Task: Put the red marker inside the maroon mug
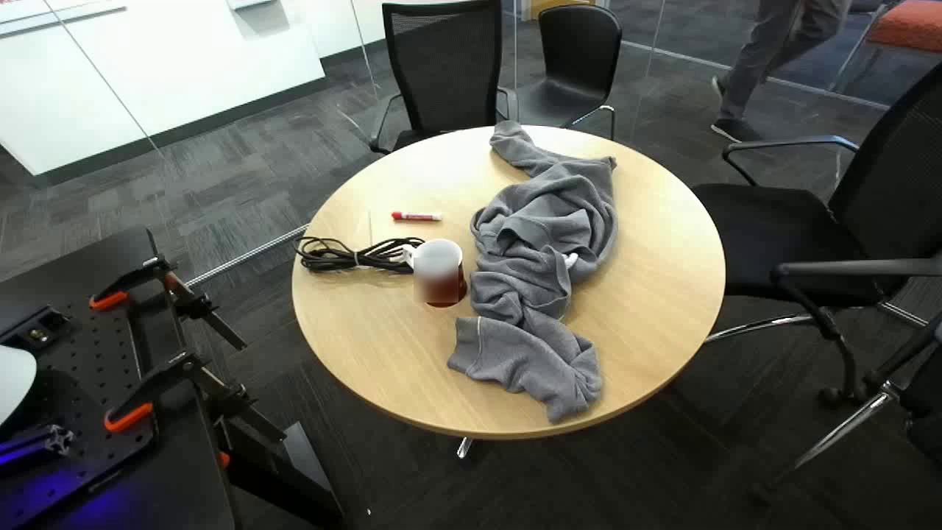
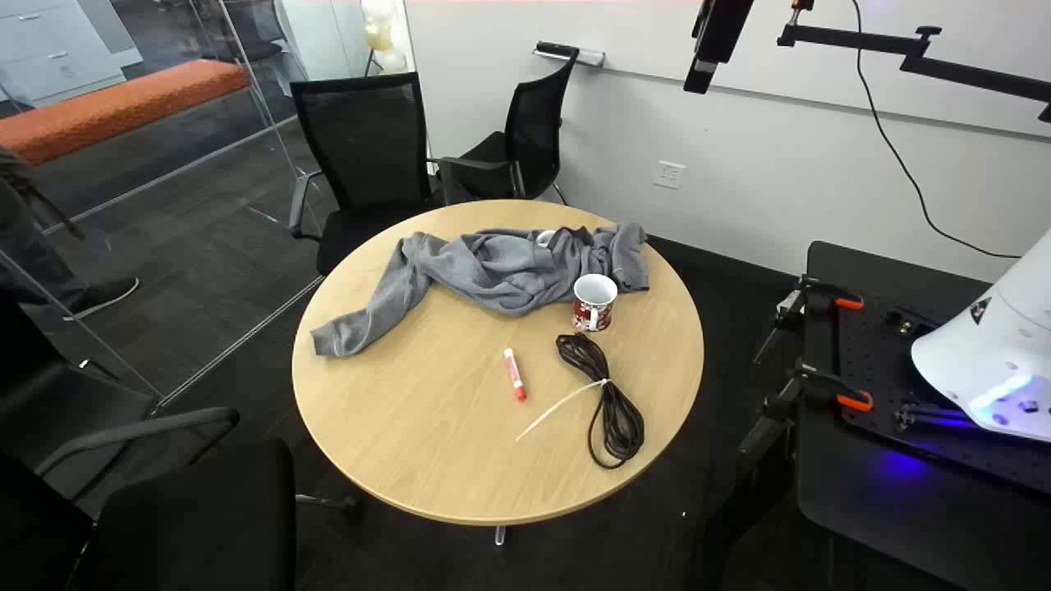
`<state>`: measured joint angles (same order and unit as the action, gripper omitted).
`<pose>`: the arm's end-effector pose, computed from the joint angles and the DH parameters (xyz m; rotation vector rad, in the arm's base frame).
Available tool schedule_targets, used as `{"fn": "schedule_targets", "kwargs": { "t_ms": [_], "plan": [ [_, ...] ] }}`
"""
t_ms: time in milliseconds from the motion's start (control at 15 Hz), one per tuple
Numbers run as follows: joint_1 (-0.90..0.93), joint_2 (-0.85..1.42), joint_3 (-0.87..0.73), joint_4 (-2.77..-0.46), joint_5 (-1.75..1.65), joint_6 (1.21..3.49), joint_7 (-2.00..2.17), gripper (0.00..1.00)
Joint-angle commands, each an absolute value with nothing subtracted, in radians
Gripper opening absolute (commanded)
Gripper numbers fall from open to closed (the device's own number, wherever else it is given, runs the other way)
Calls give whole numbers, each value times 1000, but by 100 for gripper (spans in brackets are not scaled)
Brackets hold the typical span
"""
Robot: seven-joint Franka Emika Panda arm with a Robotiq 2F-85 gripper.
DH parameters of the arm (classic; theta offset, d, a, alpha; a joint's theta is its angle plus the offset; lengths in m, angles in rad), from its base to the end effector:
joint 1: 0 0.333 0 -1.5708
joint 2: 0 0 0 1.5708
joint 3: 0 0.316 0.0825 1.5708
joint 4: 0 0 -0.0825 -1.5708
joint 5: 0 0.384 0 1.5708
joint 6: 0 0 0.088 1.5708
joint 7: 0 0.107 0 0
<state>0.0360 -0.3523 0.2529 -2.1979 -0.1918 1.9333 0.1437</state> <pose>0.4416 0.1283 0.5312 2.8751 0.2814 0.1868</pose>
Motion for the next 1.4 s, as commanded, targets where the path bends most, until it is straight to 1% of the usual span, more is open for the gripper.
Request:
{"fn": "schedule_targets", "kwargs": {
  "t_ms": [0, 467, 667, 933, 1067, 1333],
  "plan": [
    [65, -349, 228, -2196, -202, 1930, 152, 100],
    [64, -345, 231, -2191, -203, 1932, 158, 100],
    [73, -325, 235, -2173, -188, 1971, 182, 100],
    [84, -258, 235, -2149, -121, 2132, 274, 100],
    [79, -196, 247, -2133, -93, 2221, 374, 100],
    [85, -19, 274, -2077, -152, 2353, 602, 100]
  ]
}}
